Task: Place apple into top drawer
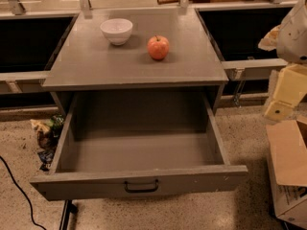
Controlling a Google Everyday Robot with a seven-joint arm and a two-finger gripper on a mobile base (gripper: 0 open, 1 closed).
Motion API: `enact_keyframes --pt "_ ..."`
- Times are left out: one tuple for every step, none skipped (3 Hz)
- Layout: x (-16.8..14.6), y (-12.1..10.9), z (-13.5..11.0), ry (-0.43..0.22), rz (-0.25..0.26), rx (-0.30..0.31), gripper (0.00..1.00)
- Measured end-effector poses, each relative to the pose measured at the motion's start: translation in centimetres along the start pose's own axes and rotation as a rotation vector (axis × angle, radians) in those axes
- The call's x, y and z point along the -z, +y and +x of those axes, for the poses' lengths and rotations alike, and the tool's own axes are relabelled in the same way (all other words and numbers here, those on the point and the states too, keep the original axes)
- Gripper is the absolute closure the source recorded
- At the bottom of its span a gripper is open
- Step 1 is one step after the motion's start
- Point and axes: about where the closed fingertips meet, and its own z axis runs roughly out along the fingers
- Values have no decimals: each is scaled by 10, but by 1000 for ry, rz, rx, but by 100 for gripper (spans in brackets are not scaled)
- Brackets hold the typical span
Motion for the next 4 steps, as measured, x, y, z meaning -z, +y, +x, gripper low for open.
enact_keyframes --pt "-8 -47 -15 -66 61 -41 0" --pt "-26 -106 -42 -184 119 -86 0" --pt "-60 -159 -72 -332 154 -174 0" --pt "-60 -159 -72 -332 154 -174 0"
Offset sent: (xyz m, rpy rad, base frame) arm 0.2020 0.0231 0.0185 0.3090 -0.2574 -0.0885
